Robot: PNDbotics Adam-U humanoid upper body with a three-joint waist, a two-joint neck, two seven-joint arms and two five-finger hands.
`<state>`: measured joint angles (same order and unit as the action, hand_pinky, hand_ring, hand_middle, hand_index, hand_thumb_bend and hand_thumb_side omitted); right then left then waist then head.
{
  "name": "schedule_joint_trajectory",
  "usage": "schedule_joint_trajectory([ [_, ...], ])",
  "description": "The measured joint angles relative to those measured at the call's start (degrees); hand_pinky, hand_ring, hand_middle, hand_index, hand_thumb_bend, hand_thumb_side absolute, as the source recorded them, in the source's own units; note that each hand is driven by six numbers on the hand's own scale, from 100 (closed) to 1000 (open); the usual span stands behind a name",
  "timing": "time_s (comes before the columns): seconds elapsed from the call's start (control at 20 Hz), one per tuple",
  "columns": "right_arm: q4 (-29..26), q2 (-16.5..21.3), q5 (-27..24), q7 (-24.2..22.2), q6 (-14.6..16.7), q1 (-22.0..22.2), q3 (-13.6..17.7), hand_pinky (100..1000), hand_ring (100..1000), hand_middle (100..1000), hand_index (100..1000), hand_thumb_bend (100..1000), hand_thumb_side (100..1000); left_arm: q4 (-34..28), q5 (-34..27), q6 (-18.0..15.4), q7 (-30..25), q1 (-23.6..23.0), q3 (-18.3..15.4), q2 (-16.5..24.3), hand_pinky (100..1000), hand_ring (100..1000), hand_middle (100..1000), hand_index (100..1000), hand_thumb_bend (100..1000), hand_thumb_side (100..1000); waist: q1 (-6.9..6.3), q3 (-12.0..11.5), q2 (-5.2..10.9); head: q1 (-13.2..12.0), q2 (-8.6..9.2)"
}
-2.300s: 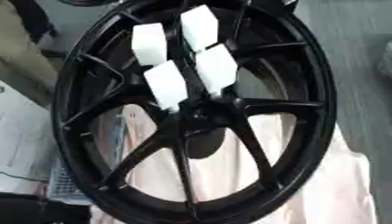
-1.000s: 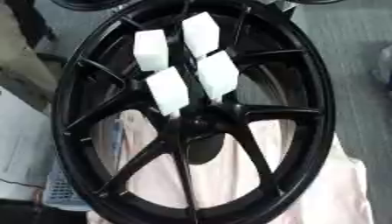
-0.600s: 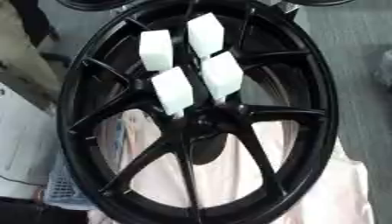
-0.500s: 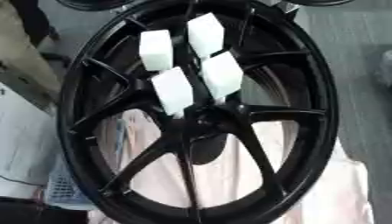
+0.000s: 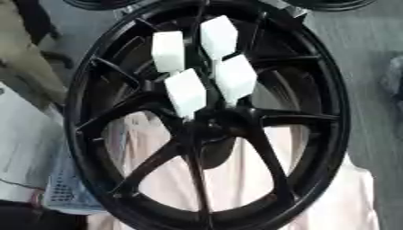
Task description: Pull the pin out of the wheel hub.
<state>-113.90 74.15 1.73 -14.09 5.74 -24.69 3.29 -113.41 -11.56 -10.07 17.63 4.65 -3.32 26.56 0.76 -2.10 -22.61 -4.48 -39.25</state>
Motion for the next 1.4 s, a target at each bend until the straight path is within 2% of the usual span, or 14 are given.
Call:
schedule_joint_trajectory([
  [0.3, -0.02, 1.01, 0.97, -7.31, 0.97, -5.90, -4.36, 853, 842, 828, 854, 100, 339, 0.00, -0.04, -0.03, -0.62, 0.58, 0.57, 0.80, 855, 742, 645, 757, 100, 843, 0.62, -0.81, 0.00, 0.96, 0.15],
  [0.7, -0.02, 0.53, 2.67, -14.79, 0.14, -14.03, -10.70, 852, 846, 832, 857, 116, 365, 0.00, -0.06, 0.14, -1.18, 0.99, 1.00, 1.43, 855, 753, 646, 757, 100, 845, 1.31, -1.51, -0.01, 2.13, 0.57],
  [1.1, -0.03, -3.05, 3.69, -20.76, -1.17, -21.47, -17.07, 850, 846, 835, 858, 108, 397, 0.00, -0.07, 0.29, -1.46, 1.04, 1.28, 1.76, 855, 756, 647, 757, 100, 845, 1.66, -1.85, -0.06, 2.56, 0.59],
  [1.4, -0.03, -5.69, 3.75, -23.86, -3.31, -25.34, -20.24, 850, 847, 838, 859, 111, 403, 0.00, -0.13, 0.25, -1.73, 1.07, 1.36, 1.80, 855, 757, 650, 758, 100, 845, 1.75, -1.98, -0.15, 2.53, 0.68],
])
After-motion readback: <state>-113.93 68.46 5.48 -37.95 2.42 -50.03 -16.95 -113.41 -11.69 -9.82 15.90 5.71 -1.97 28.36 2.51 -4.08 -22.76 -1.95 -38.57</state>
